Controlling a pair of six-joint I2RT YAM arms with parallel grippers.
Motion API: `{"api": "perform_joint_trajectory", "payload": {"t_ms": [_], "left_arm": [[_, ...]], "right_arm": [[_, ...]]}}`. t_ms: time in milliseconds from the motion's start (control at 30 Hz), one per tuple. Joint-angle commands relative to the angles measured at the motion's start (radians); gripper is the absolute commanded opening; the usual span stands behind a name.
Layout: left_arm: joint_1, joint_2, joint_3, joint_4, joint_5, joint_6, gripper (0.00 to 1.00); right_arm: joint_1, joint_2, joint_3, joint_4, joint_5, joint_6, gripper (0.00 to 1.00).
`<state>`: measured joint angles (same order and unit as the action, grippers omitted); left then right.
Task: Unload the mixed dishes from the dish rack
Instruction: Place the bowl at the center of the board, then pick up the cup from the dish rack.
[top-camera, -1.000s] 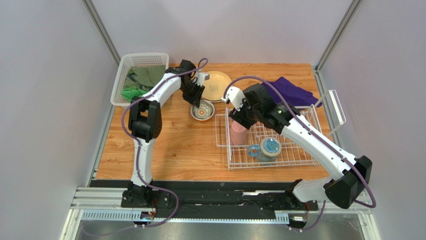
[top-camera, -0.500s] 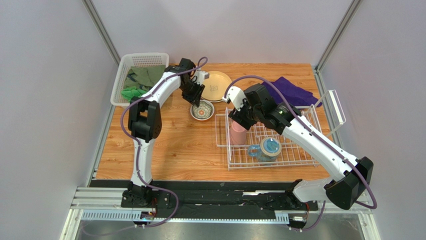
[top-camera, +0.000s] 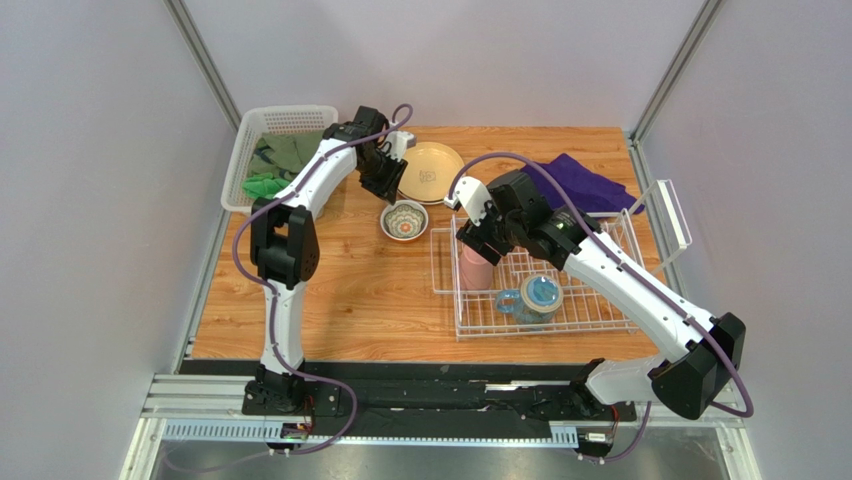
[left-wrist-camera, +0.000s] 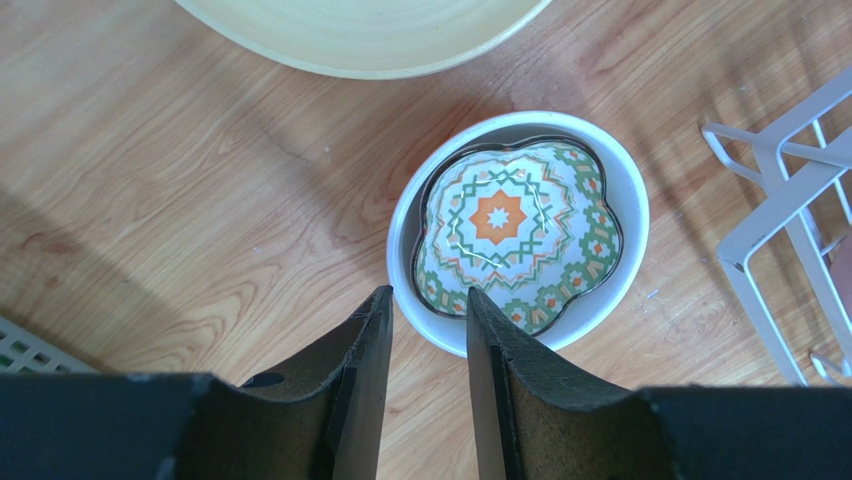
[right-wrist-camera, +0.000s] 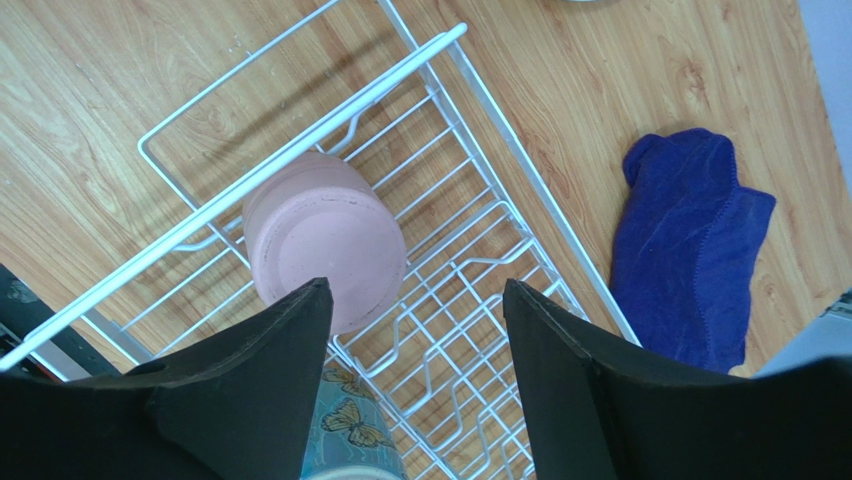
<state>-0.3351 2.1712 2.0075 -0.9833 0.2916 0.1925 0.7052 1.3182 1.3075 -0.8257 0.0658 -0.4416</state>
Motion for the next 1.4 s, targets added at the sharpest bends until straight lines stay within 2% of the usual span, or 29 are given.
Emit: {"api": "perform_joint_trajectory", "payload": {"t_ms": [0,33,367,400,433,900,1000,1167,1267,1300,1367], "left_arm": [[-0.005,-0.1,0.045,-0.003,-0.023,0.027,0.42],[-0.005,-0.108,0.045,-0.003,-0.022,0.025,0.43],[-0.005,-0.191,-0.024,0.029,-0.016,0.025,0.5],[-0.005,-0.197,-0.03,0.032,-0.016,0.028,0.51],[-0.005,-0.208,-0.035,0.034,-0.016,0.028,0.52],[-0.005,-0.264,-0.108,0.063,-0.002,0.028,0.61],[-0.005,-0.272,-0.119,0.067,-0.002,0.033,0.72],[-0.005,-0.284,-0.133,0.077,0.003,0.035,0.8],[-0.005,-0.295,-0.153,0.087,0.003,0.038,0.83],[-0.005,-0.3,-0.157,0.09,0.0,0.039,0.84],[-0.005,-0.306,-0.171,0.097,-0.005,0.041,0.88]], "right_arm": [[-0.004,-0.025,-0.005,0.005,-0.029,0.033,0.8],[-0.004,-0.025,-0.007,-0.001,-0.04,0.034,0.84],[-0.004,-0.043,-0.043,-0.02,-0.141,0.041,0.86],[-0.004,-0.043,-0.045,-0.02,-0.146,0.043,0.88],[-0.004,-0.045,-0.05,-0.018,-0.159,0.043,0.98],[-0.003,0.006,-0.091,0.028,-0.181,0.029,0.99],[-0.003,0.018,-0.093,0.042,-0.181,0.026,0.99],[-0.003,0.047,-0.086,0.053,-0.187,0.014,0.95],[-0.004,0.059,-0.082,0.054,-0.189,0.012,0.87],[-0.004,0.061,-0.082,0.054,-0.19,0.011,0.79],[-0.006,0.059,-0.082,0.057,-0.189,0.009,0.72]]}}
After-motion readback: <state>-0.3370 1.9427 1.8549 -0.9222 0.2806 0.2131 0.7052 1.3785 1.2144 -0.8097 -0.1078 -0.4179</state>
